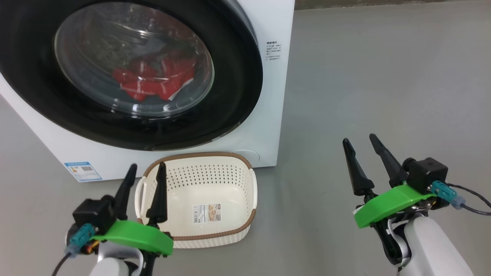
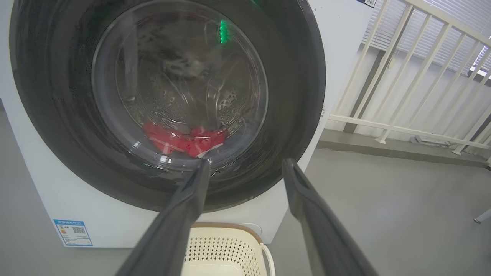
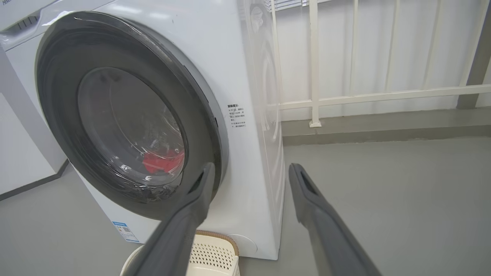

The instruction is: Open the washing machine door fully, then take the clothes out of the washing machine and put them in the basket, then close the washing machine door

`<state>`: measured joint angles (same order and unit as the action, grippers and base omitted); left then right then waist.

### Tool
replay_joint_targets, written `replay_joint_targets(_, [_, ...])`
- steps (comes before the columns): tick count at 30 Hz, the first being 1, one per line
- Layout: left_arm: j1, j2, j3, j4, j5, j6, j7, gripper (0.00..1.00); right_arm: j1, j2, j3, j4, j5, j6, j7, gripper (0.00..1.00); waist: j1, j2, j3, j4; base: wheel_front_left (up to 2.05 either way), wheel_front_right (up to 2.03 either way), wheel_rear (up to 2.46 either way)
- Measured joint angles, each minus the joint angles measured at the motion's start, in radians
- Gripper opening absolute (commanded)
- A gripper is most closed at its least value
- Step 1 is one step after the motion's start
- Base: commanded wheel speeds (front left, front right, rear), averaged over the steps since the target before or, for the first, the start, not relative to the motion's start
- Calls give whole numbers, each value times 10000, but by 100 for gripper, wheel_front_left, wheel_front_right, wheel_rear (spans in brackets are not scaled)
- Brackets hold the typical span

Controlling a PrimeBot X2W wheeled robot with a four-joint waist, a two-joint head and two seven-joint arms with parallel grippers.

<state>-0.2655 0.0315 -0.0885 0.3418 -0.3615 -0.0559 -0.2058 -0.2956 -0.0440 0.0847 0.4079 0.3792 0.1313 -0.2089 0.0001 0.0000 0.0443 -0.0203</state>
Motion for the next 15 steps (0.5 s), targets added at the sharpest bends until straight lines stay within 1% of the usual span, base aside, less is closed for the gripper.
replay_joint_targets(15, [-369, 2, -171, 56, 1756, 213, -439, 100, -446, -79, 244, -48, -1712, 0, -403, 100, 0, 0, 101, -47, 0, 0, 0])
